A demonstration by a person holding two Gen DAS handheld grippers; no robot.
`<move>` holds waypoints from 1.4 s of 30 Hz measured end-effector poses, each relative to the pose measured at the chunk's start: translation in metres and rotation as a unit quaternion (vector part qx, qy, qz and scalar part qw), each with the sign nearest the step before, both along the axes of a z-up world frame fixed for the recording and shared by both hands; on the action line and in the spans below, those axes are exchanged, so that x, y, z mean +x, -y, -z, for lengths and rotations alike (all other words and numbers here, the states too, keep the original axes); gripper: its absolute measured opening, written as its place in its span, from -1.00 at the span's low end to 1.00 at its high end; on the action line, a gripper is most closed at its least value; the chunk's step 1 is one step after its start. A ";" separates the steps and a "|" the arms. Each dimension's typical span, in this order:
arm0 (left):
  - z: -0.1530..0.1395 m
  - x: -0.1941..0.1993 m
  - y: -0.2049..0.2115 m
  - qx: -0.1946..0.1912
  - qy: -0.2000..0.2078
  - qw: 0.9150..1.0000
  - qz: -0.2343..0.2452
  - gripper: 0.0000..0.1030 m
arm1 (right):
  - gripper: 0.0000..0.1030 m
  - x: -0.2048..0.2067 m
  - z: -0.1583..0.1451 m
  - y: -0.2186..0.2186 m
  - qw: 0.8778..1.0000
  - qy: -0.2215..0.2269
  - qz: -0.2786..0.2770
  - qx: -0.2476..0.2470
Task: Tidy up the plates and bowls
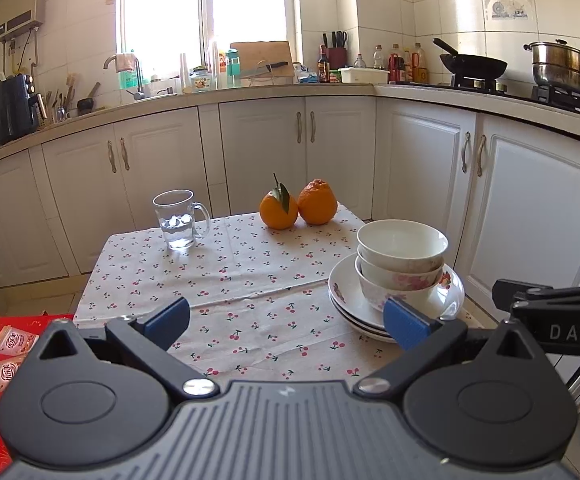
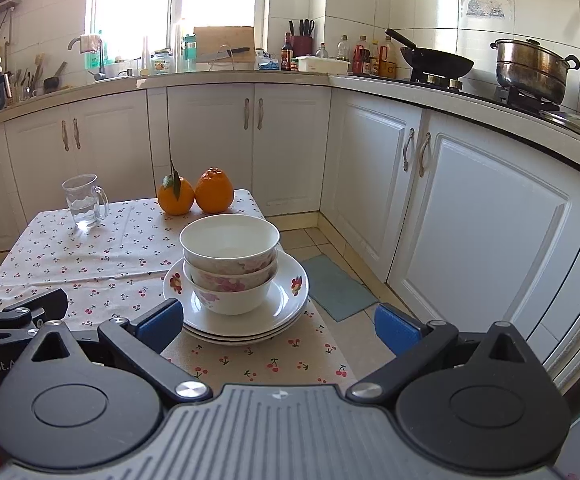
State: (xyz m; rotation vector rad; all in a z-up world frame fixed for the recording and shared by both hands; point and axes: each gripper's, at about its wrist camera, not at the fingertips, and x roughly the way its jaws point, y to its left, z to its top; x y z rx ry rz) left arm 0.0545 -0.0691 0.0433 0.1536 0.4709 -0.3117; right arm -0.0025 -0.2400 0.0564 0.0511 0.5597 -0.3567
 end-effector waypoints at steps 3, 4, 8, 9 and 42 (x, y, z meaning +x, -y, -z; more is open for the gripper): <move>0.001 0.001 0.000 0.000 -0.001 1.000 0.000 0.99 | 1.00 0.000 0.000 0.000 1.000 -0.001 0.002 -0.001; 0.001 0.001 0.001 0.001 -0.001 1.000 0.000 0.99 | 1.00 0.001 0.001 0.000 1.000 -0.001 0.002 -0.001; 0.001 0.001 0.000 -0.001 -0.003 1.000 0.001 0.99 | 1.00 0.001 0.001 0.000 1.000 -0.002 0.004 -0.002; 0.001 0.001 0.000 -0.001 -0.003 1.000 0.000 0.99 | 1.00 0.001 0.001 0.000 1.000 -0.002 0.005 -0.002; 0.004 0.004 -0.002 -0.007 -0.010 1.000 -0.002 0.99 | 1.00 0.002 0.003 -0.002 1.000 -0.004 0.011 -0.010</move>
